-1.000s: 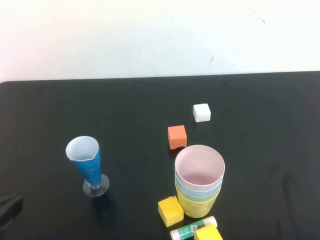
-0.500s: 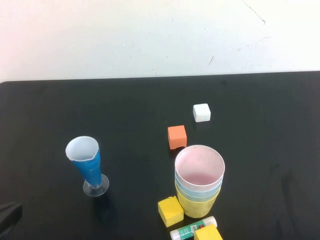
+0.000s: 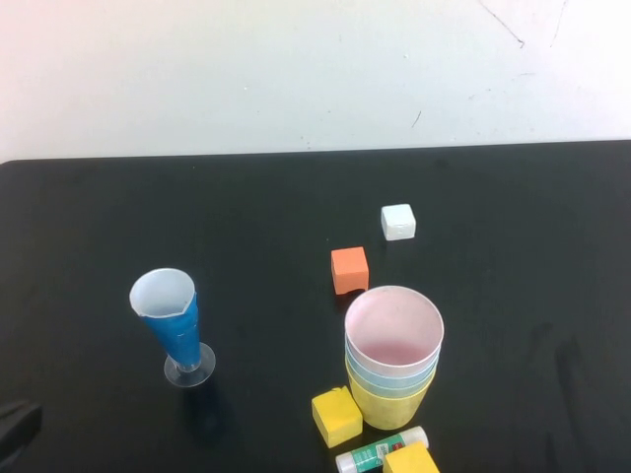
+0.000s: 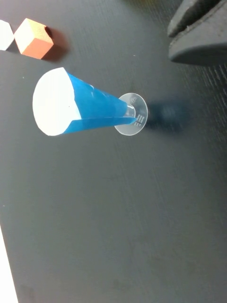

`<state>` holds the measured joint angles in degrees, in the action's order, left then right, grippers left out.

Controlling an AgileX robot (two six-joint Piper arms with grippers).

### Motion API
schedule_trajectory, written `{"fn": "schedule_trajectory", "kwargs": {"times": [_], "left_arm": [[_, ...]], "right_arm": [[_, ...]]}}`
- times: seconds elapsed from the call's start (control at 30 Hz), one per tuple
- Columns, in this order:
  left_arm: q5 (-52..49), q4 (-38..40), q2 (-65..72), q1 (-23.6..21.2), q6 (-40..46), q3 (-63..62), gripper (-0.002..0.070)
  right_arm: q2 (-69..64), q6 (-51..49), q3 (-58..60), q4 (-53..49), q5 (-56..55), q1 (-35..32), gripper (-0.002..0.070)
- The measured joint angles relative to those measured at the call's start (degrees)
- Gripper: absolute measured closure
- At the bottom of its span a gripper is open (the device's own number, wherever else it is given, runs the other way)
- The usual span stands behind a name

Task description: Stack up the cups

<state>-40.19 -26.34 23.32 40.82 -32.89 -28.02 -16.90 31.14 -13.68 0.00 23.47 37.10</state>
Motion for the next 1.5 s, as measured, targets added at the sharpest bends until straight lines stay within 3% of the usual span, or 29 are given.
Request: {"fn": "schedule_trajectory", "kwargs": {"times": [0.23,0.4,0.5,0.77,1.2,1.5], "left_arm": [[-0.35,0.00,0.00,0.00,0.00,0.00,0.0677],[-0.38,0.00,0.00,0.00,-0.26,0.00,0.0677],[-0.38,0.00,0.00,0.00,-0.26,0.00,0.0677],[-0.38,0.00,0.00,0.00,-0.39,0.00,0.0677],[-0.49,0.00,0.00,0.00,-0.39,0.00,0.0677],[-0.49,0.20,-0.09,0.00,-0.39,0.00,0.0677]], "right_arm": [[0.00,0.45,5.34,-5.02,-24.77,0.00,0.0678],[0.00,7.21,10.95,-5.61,-43.79,0.00,0.0678],[0.57,9.73,12.42,-5.21,-47.67,-1.06,0.0678],[5.52,10.40,12.62,-4.09,-47.36,-12.02,0.0678],[17.63,10.40,14.28,1.34,-30.74,-37.78,0.0678],[17.72,-5.12,15.21,1.83,-22.06,-40.78,0.0678]]}}
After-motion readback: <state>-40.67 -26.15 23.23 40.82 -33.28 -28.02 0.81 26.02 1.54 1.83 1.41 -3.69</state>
